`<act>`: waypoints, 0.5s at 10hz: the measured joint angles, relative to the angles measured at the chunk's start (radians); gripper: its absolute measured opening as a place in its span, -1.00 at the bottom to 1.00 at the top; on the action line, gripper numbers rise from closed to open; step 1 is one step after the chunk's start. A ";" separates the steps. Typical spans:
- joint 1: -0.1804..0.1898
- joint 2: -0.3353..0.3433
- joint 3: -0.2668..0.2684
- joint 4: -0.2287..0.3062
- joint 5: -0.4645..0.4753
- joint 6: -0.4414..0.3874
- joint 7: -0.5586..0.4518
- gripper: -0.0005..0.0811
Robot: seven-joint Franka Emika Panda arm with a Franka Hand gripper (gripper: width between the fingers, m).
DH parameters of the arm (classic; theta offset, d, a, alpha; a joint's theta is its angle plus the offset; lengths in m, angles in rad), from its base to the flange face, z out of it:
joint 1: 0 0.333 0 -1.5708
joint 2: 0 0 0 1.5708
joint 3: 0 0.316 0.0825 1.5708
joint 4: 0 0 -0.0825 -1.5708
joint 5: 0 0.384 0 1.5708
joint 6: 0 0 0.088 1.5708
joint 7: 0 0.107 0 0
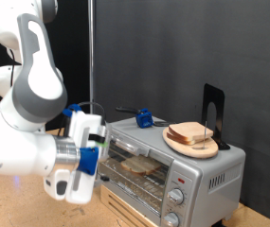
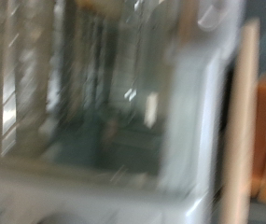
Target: Make a piece of toast with the oven
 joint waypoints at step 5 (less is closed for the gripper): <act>-0.014 0.043 0.020 0.024 0.166 -0.073 -0.118 0.99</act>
